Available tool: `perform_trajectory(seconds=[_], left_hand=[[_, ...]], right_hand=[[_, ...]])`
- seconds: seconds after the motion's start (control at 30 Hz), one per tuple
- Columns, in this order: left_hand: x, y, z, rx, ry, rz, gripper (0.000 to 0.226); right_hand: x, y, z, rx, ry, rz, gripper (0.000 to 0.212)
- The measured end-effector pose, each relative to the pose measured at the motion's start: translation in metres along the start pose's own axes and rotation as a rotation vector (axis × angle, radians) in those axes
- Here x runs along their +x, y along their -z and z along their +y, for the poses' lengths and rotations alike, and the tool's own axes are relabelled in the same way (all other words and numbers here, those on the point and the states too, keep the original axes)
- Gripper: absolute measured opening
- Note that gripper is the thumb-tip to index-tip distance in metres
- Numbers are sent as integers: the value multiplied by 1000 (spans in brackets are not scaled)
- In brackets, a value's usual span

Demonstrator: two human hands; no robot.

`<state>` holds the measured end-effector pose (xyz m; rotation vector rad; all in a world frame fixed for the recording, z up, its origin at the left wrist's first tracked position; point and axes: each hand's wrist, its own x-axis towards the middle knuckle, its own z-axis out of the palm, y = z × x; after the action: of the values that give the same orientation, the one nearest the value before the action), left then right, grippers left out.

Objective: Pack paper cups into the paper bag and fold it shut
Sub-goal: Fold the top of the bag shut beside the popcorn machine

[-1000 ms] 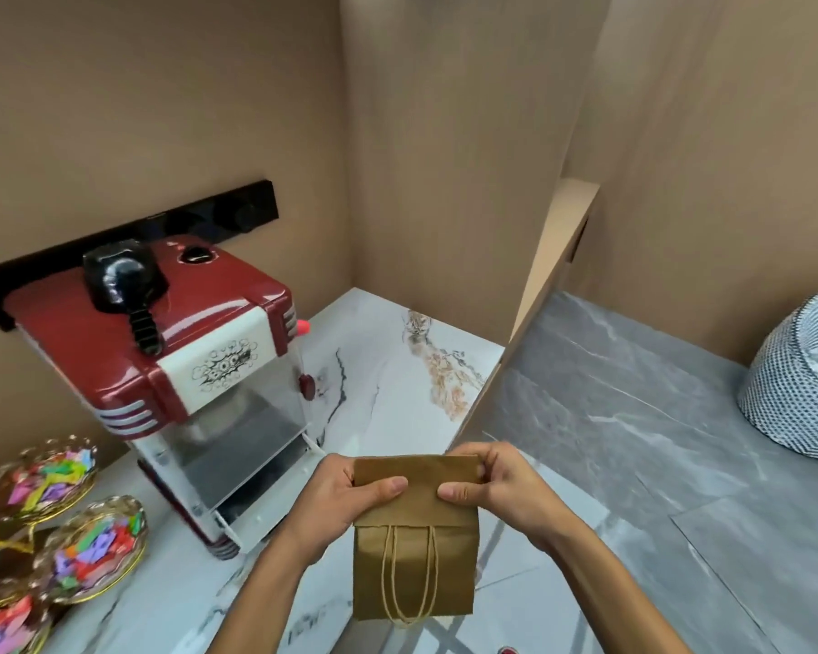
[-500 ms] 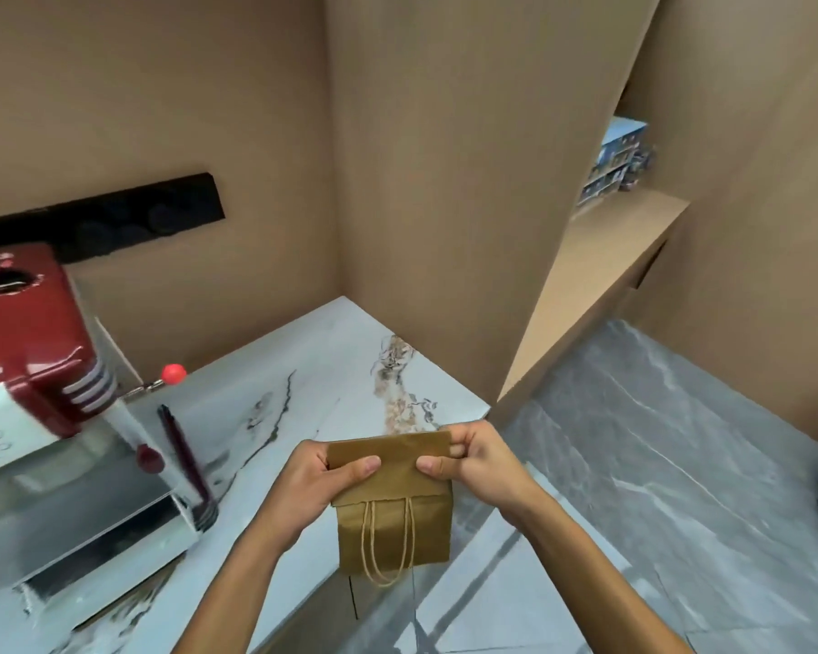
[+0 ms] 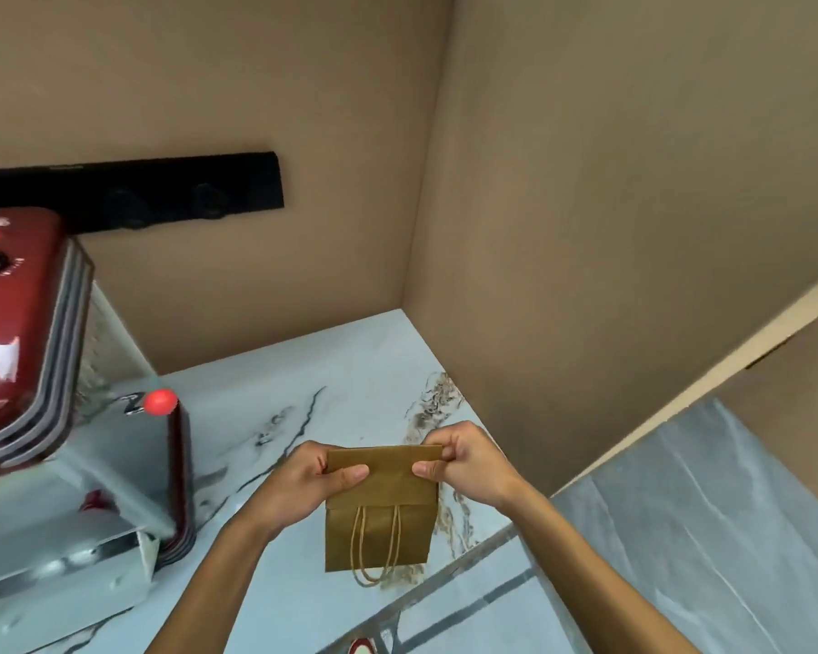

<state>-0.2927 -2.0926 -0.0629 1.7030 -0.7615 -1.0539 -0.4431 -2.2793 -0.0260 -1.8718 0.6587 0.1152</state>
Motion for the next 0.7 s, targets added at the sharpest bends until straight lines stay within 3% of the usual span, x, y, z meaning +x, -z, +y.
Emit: perform_trajectory(seconds=[0.17,0.3,0.47,0.6,0.7], left_hand=[[53,21,-25,59,18,52,12],[83,27,-44,96,39,164,47],[105,32,-66,83,107,392,30],[115,26,-82,103,169,490,50],[119,22,-91,113,199,552,47]], right_hand=[[75,13,5,-234,52,-45,25],[125,6,12,-370,85,-26,22],[173,-4,22,-459,133,-33,7],[195,-7,30,-510,147,-107,4],[207,-3,31,-548,146,-168,7]])
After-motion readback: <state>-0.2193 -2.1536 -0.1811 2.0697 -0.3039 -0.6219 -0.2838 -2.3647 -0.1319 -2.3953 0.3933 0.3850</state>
